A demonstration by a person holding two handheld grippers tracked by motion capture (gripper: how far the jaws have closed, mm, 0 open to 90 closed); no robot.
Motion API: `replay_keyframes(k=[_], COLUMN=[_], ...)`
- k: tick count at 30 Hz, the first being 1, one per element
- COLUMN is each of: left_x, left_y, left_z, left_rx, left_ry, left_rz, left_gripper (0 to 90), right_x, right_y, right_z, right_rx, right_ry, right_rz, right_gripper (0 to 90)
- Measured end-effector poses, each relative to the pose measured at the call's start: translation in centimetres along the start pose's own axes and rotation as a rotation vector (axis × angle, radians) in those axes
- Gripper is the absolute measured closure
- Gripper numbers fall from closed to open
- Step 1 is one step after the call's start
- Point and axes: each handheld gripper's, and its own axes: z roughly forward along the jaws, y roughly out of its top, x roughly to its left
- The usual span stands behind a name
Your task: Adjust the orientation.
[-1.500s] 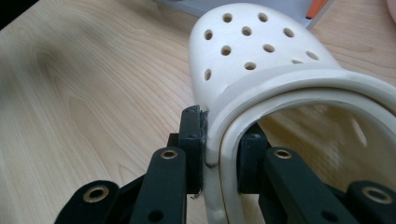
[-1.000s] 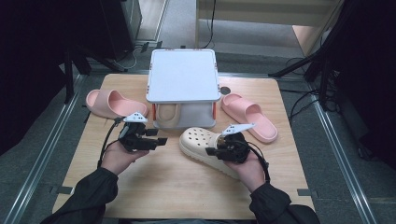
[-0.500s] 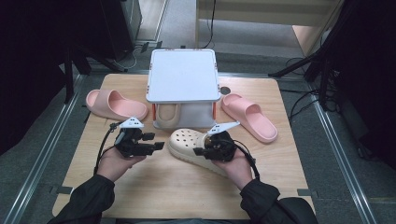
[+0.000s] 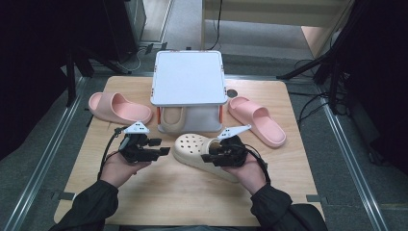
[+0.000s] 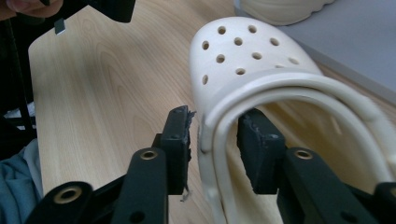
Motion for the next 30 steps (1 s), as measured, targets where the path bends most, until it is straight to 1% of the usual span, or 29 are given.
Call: replay_keyframes(k=[3, 5, 6, 7, 8, 9, 10, 11, 12, 13, 14, 15, 17, 18, 20, 21, 22, 23, 24, 25, 26, 27, 28, 30], left_x=[-0.1, -0.2, -0.2, -0.2, -0.2, -0.2, -0.3, -0.4, -0.8, -0.8, -0.9, -1.1, -1.5, -1.7, -1.7, -1.8, -1.8, -1.9, -1.9, -1.9, -1.9, -1.8, -1.8, -1.6], left_y=[0.1, 0.2, 0.2, 0.2, 0.3, 0.3, 0.4, 0.4, 0.5, 0.5, 0.5, 0.5, 0.5, 0.4, 0.4, 0.3, 0.2, 0.1, 0.0, -0.2, -0.3, -0.5, -0.7, -1.0], left_z=[0.1, 0.1, 0.1, 0.1, 0.1, 0.1, 0.1, 0.2, 0.3, 0.3, 0.4, 0.6, 1.0, 1.4, 1.7, 2.0, 2.2, 2.5, 2.8, 3.0, 3.4, 3.6, 3.9, 4.7], left_rx=[0.005, 0.006, 0.006, 0.010, 0.015, 0.018, 0.013, 0.002, -0.006, -0.006, -0.002, -0.001, 0.004, 0.002, 0.005, 0.008, 0.014, 0.022, 0.031, 0.039, 0.045, 0.043, 0.043, 0.066], left_ry=[0.000, -0.008, -0.008, -0.013, -0.021, -0.027, -0.030, -0.029, -0.018, -0.018, -0.018, -0.015, -0.005, 0.005, 0.010, 0.014, 0.009, 0.010, 0.007, 0.008, 0.007, 0.008, 0.008, 0.007], left_rz=[-0.004, -0.016, -0.016, -0.027, -0.046, -0.061, -0.065, -0.062, -0.045, -0.045, -0.038, -0.034, -0.026, -0.020, -0.020, -0.021, -0.021, -0.021, -0.020, -0.019, -0.023, -0.020, -0.018, -0.021], left_gripper=[51.8, 54.3, 55.6, 56.8, 58.9, 58.9, 61.7, 65.5, 71.2, 74.6, 76.9, 76.9, 81.0, 83.2, 84.2, 84.2, 84.5, 84.5, 84.3, 84.3, 83.3, 83.3, 83.3, 83.3], right_x=[-0.2, -0.4, -0.6, -0.8, -1.0, -1.0, -1.1, -1.4, -1.9, -2.3, -2.7, -2.7, -3.5, -4.3, -5.0, -5.0, -5.7, -5.7, -6.2, -6.2, -6.7, -6.7, -6.9, -6.9], right_y=[0.0, -0.1, -0.1, -0.1, -0.1, -0.1, -0.1, -0.1, 0.1, 0.2, 0.3, 0.3, 0.5, 0.7, 0.8, 0.8, 0.9, 0.9, 0.9, 0.9, 0.8, 0.8, 0.7, 0.7], right_z=[-1.0, -1.7, -2.0, -2.4, -2.6, -2.6, -2.9, -3.1, -3.4, -3.5, -3.5, -3.5, -3.5, -3.3, -3.1, -3.1, -2.8, -2.8, -2.4, -2.4, -1.9, -1.9, -1.4, -1.1], right_rx=[-0.025, -0.044, -0.050, -0.055, -0.058, -0.058, -0.060, -0.061, -0.074, -0.077, -0.084, -0.084, -0.098, -0.097, -0.102, -0.102, -0.105, -0.105, -0.097, -0.097, -0.083, -0.083, -0.062, -0.053], right_ry=[0.001, 0.001, -0.004, -0.004, -0.001, -0.001, -0.011, -0.017, -0.034, -0.043, -0.052, -0.052, -0.059, -0.067, -0.083, -0.083, -0.091, -0.091, -0.103, -0.103, -0.109, -0.109, -0.108, -0.111], right_rz=[0.000, 0.003, 0.001, 0.002, 0.001, 0.001, -0.005, -0.011, -0.013, -0.006, -0.003, -0.003, 0.010, 0.025, 0.028, 0.028, 0.038, 0.038, 0.041, 0.041, 0.050, 0.050, 0.053, 0.048], right_gripper=[62.3, 64.0, 66.8, 72.0, 75.6, 75.6, 79.9, 82.9, 87.3, 88.9, 90.0, 90.0, 90.0, 90.0, 90.0, 90.0, 90.0, 90.0, 90.0, 90.0, 90.0, 90.0, 89.2, 88.9])
